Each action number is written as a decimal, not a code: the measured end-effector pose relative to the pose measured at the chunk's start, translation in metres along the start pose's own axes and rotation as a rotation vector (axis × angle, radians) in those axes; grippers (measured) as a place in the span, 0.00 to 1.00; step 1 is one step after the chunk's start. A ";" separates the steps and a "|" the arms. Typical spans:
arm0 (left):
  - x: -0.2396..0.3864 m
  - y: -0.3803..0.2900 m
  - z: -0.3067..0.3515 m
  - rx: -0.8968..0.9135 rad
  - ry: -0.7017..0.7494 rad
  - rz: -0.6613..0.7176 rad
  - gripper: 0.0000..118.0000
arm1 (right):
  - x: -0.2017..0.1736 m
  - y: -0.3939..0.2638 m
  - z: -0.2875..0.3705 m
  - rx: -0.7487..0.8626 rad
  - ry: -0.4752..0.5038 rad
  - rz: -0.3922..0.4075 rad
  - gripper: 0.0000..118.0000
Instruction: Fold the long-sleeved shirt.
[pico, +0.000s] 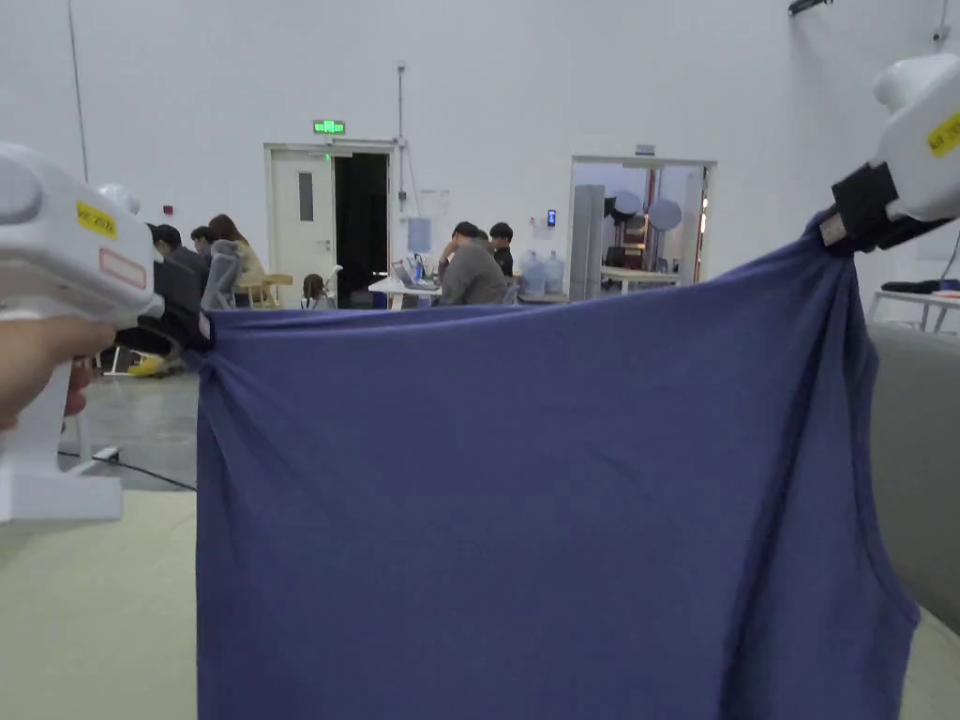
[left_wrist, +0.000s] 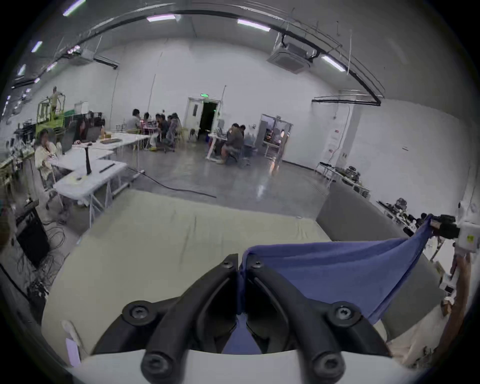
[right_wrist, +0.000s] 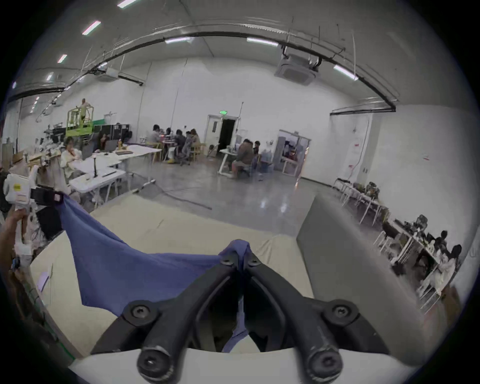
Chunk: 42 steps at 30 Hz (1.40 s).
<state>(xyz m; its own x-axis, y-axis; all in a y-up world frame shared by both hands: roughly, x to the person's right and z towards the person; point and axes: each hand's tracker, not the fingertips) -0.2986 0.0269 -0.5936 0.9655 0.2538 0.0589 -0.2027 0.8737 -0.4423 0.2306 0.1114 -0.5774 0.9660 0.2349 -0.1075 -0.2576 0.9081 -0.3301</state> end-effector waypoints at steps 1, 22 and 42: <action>0.001 0.015 -0.001 0.007 0.000 0.004 0.00 | -0.001 0.015 -0.006 0.012 0.000 0.006 0.00; -0.024 -0.017 -0.159 -0.114 0.076 -0.053 0.00 | -0.023 -0.063 -0.207 -0.211 -0.058 0.046 0.00; -0.108 -0.346 -0.173 -0.667 0.001 -0.256 0.00 | -0.086 -0.427 -0.170 -0.576 0.241 0.075 0.00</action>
<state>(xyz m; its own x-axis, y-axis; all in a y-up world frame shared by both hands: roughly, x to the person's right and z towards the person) -0.3049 -0.3744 -0.6019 0.9695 0.0745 0.2335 0.1734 0.4652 -0.8681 0.2545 -0.3551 -0.5869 0.9305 0.1452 -0.3362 -0.3590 0.5440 -0.7584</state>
